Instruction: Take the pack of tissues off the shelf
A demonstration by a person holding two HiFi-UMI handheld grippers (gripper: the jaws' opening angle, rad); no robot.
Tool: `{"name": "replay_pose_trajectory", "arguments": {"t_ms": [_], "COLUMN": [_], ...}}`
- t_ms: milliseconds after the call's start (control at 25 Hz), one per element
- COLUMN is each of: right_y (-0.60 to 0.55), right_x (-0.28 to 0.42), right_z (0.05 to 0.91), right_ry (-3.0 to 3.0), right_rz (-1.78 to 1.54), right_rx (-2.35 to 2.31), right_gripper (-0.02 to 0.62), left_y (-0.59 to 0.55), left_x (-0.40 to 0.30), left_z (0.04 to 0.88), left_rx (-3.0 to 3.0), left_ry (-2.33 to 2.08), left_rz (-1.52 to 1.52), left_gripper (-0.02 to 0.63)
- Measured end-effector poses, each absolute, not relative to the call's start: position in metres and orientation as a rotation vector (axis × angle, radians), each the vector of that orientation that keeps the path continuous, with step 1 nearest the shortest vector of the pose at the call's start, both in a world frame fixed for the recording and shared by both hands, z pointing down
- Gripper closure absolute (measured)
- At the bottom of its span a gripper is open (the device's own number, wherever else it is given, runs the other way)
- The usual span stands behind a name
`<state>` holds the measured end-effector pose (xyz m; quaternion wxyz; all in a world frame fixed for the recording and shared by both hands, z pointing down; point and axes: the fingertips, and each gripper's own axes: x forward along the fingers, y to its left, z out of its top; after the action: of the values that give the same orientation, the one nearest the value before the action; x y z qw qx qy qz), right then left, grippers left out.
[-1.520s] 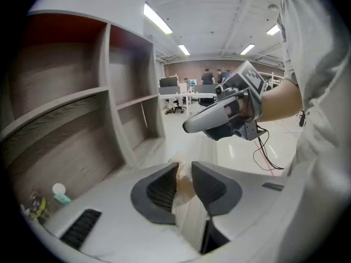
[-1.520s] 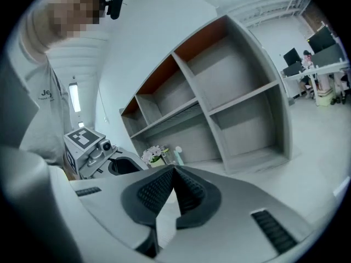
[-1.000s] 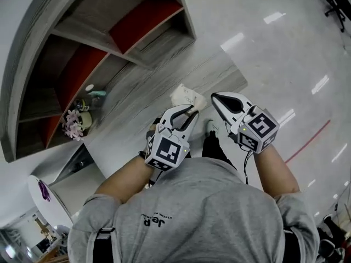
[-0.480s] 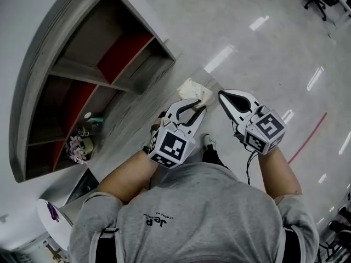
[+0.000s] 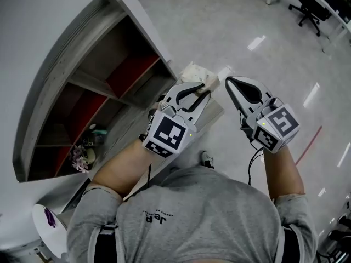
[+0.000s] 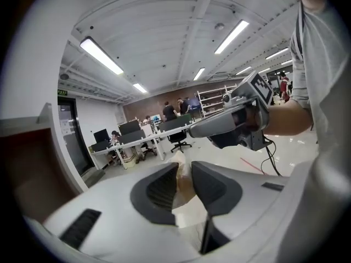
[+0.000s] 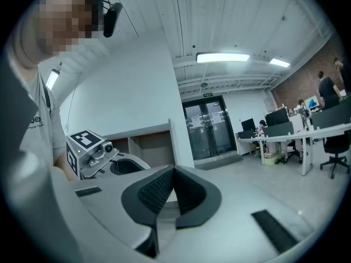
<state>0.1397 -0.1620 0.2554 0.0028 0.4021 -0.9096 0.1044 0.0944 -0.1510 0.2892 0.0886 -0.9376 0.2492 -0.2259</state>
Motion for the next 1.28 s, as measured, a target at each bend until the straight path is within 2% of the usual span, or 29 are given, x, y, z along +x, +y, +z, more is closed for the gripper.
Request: {"name": "replay_pose_trajectory", "arguments": {"t_ms": [280,480,800,1280], "right_y": [-0.174,-0.179,-0.196,-0.22], "right_x": [0.136,0.135,0.125,0.121], "right_z": [0.201,0.185,0.225,0.362], "right_ry": [-2.87,-2.878,-2.846,-2.79], "right_rz": [0.225,0.175,0.207,0.386], "right_rx": [1.271,1.285,1.27,1.248], "right_gripper": [0.588,0.588,0.588,0.586], "left_y": [-0.165,-0.17,-0.189,-0.208], "left_x": [0.099,0.097,0.083,0.08], "left_z": [0.236,0.231,0.294,0.433], "left_rx": [-2.754,-2.74,-2.786,-2.817], "left_ry": [0.721,0.722,0.764,0.773], "left_rz": [-0.561,-0.546,-0.622,-0.77], "left_gripper": [0.495,0.495,0.495,0.495]}}
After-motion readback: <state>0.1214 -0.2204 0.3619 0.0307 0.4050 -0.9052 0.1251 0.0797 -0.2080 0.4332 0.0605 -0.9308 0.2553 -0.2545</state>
